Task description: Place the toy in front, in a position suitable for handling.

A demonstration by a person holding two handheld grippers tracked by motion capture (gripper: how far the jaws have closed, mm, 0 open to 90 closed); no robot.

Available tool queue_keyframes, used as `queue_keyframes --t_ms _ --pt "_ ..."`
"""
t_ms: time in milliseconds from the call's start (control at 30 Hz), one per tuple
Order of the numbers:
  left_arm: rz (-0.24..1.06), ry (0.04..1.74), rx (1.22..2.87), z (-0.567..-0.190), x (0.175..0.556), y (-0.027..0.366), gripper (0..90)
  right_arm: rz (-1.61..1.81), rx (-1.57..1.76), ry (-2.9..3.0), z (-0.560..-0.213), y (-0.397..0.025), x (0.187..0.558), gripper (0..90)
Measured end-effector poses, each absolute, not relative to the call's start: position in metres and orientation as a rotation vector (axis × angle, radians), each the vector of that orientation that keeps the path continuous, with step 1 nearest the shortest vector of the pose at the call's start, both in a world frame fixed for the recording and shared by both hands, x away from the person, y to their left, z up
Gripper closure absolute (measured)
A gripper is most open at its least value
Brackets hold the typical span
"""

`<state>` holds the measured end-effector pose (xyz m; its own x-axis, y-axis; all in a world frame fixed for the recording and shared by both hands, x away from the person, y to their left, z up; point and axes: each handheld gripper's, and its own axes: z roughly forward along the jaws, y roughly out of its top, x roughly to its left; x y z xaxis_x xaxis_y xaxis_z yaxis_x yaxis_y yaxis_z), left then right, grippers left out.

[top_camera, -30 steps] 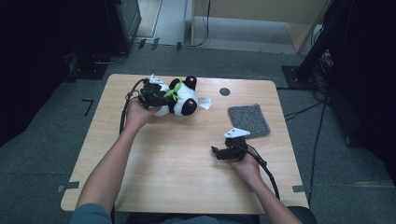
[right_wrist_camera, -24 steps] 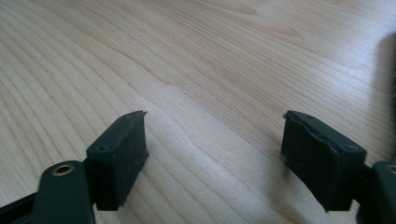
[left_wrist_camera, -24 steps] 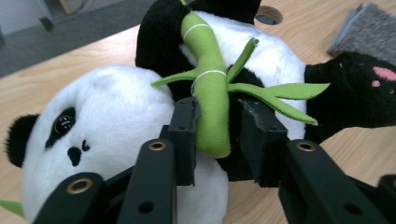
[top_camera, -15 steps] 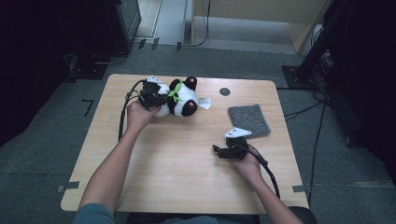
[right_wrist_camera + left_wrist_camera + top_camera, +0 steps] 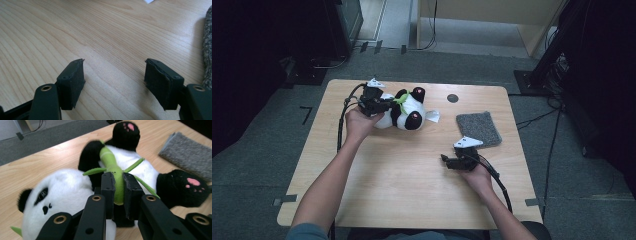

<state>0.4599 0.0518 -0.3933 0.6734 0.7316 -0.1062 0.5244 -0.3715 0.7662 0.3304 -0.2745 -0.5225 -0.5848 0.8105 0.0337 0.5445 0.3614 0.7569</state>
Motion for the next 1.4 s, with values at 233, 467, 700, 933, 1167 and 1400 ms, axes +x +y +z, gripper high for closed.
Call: queue_keyframes --t_ms 233,467,700,933,1167,1400 --pt "0.287 0.93 2.07 -0.379 0.441 0.045 80.8 1.058 1.233 2.286 -0.52 -0.277 0.332 36.2" --pt "0.279 0.885 2.1 -0.371 0.42 0.035 80.8 1.071 1.295 2.262 -0.513 -0.286 0.335 37.0" --pt "0.251 0.859 2.092 -0.363 0.4 0.024 80.7 1.099 1.315 2.217 -0.505 -0.294 0.335 36.5" --pt "0.204 0.917 2.023 -0.376 0.383 0.026 80.7 1.169 1.323 2.124 -0.492 -0.304 0.336 35.5" --pt "0.198 0.932 2.011 -0.389 0.36 0.026 80.5 1.172 1.335 2.123 -0.485 -0.307 0.341 32.4" --pt "0.172 0.92 1.97 -0.404 0.347 0.026 80.3 1.165 1.375 2.103 -0.484 -0.31 0.342 31.2"
